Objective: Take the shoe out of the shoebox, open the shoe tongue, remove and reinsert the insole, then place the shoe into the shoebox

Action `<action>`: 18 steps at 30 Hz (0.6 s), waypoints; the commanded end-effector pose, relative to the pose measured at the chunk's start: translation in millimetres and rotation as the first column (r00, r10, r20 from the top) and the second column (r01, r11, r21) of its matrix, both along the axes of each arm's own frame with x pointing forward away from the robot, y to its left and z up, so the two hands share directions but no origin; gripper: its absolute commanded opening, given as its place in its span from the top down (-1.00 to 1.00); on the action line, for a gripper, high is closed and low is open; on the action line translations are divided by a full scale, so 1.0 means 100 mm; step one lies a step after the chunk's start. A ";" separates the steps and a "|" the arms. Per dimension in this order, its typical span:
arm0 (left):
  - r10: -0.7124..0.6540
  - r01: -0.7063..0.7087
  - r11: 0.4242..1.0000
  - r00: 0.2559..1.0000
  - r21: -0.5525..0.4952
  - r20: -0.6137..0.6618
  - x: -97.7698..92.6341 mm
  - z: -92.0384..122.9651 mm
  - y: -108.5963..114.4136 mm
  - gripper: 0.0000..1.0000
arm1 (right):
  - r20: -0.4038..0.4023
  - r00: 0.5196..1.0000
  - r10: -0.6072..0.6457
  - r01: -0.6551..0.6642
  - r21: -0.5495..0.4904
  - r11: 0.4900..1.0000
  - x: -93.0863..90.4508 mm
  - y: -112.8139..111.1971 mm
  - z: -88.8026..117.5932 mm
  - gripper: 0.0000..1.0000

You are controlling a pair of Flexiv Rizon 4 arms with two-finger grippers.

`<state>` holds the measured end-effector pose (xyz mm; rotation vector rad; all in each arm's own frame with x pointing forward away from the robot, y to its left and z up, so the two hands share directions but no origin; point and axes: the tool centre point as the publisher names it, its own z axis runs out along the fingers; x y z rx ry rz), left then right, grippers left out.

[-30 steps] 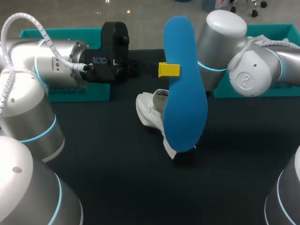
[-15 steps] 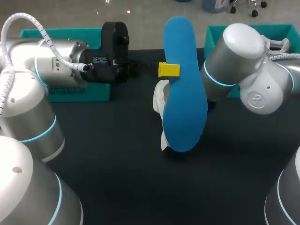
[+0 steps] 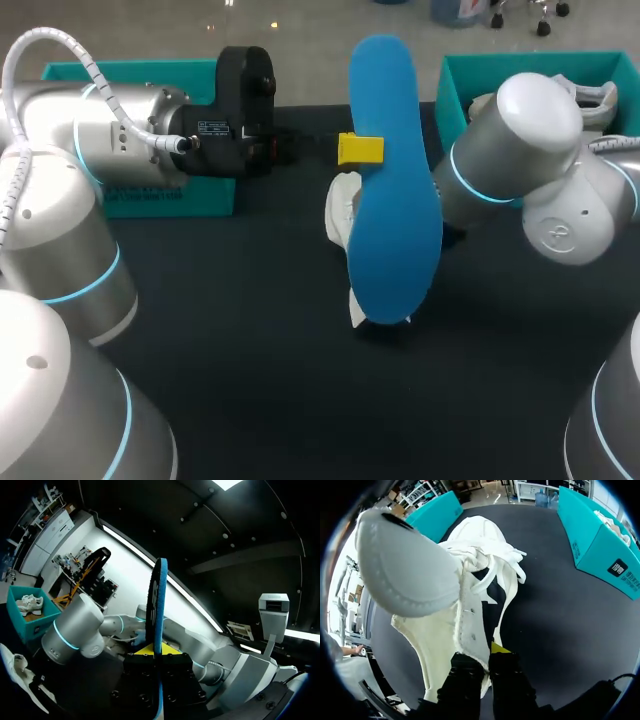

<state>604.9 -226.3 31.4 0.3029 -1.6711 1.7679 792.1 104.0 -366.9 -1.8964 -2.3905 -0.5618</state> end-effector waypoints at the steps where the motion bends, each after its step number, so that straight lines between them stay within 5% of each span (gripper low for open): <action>1: 0.002 -0.002 1.000 1.000 -0.002 0.000 0.00 -0.01 -0.01 1.00 | -0.013 1.000 -0.009 0.009 -0.010 1.000 0.05 0.07 -0.09 1.00; 12: 0.002 -0.002 1.000 1.000 -0.002 0.000 0.00 -0.01 -0.01 1.00 | -0.043 0.996 -0.076 0.076 -0.019 0.997 0.08 0.06 -0.26 1.00; 13: 0.002 -0.002 1.000 1.000 -0.002 0.000 0.00 -0.01 -0.01 1.00 | -0.044 0.996 -0.076 0.076 -0.016 0.997 0.08 0.05 -0.25 0.76; 15: 0.002 -0.002 1.000 1.000 -0.002 0.000 0.00 -0.01 -0.01 1.00 | -0.047 0.996 -0.080 0.080 0.000 0.997 0.06 0.05 -0.20 -0.55; 17: 0.002 -0.002 1.000 1.000 -0.002 0.000 0.00 -0.01 -0.01 1.00 | -0.054 0.994 -0.096 0.097 0.020 0.995 0.03 0.02 -0.12 -0.95; 18: 0.002 -0.002 1.000 1.000 -0.002 0.000 0.00 -0.01 -0.01 1.00 | -0.062 0.993 -0.105 0.108 0.039 0.993 0.01 0.01 -0.08 -1.00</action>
